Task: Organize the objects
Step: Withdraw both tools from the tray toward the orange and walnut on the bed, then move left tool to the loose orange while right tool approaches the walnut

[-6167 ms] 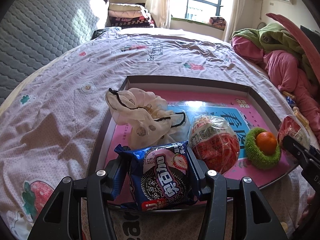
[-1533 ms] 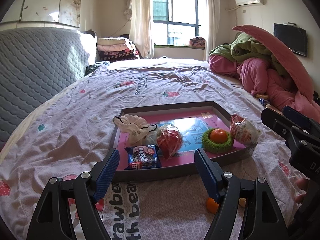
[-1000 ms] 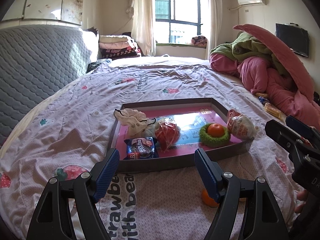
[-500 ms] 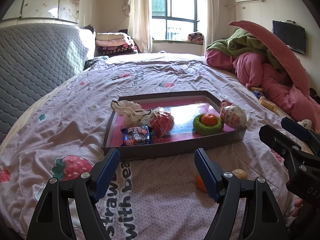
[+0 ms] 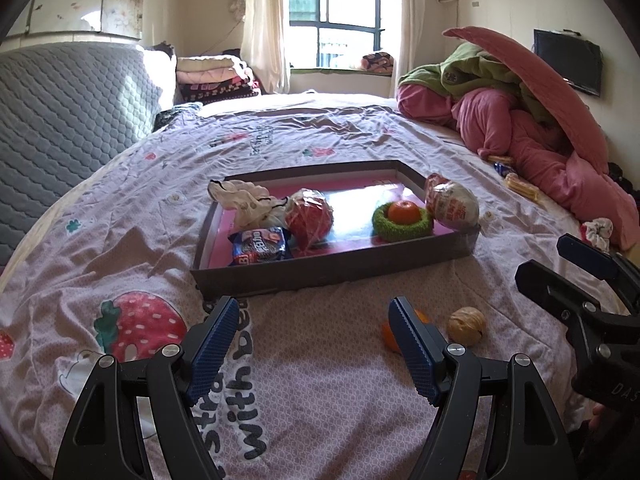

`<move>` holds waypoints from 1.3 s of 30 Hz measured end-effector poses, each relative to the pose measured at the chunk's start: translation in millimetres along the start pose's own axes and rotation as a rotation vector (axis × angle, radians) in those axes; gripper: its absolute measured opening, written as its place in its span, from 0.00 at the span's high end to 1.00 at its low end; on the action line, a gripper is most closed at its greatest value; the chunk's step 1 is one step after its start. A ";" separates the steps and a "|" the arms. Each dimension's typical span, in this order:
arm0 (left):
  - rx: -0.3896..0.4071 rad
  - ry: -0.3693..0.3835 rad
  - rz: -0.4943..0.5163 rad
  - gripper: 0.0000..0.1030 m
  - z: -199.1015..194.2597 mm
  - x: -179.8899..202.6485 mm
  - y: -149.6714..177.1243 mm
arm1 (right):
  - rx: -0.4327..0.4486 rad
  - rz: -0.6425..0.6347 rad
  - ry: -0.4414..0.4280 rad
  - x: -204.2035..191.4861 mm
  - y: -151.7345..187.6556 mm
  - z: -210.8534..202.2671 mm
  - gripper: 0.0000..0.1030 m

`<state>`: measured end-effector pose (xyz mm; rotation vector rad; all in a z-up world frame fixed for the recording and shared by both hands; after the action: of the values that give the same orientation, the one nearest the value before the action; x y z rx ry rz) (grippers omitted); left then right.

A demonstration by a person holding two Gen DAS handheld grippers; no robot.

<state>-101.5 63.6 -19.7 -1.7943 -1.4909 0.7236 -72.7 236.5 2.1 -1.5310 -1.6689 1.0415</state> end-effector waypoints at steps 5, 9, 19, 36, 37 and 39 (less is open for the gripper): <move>-0.010 0.011 0.026 0.24 1.3 8.1 5.8 | -0.032 -0.021 -0.010 -4.7 12.4 -2.1 0.20; -0.026 0.017 0.038 0.24 5.2 11.8 10.8 | -0.051 -0.034 -0.012 -6.8 19.2 -3.1 0.20; -0.058 0.033 0.052 0.32 17.0 17.7 18.1 | -0.108 -0.089 0.017 -4.8 37.1 -0.2 0.27; -0.112 0.122 0.053 0.47 31.0 39.3 24.1 | -0.214 -0.147 0.015 -10.0 59.5 21.3 0.40; -0.114 0.128 0.053 0.47 31.6 40.7 24.3 | -0.219 -0.148 0.012 -10.1 60.3 22.7 0.40; -0.114 0.135 0.055 0.47 32.0 42.8 24.0 | -0.231 -0.146 0.012 -9.4 62.2 26.0 0.41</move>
<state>-103.9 108.0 -57.9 -1.9355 -1.4234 0.5422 -63.9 224.4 -64.3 -1.5257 -1.9148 0.7839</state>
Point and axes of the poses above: each gripper's, at about its wrist camera, not at the fingertips, and z roughly the way its jaws point, x to its right, y to its underside, the point moved 7 cm from there along z, roughly the way its jaws point, and after that the axes turned 1 degree about y, right-handed, at the moved point
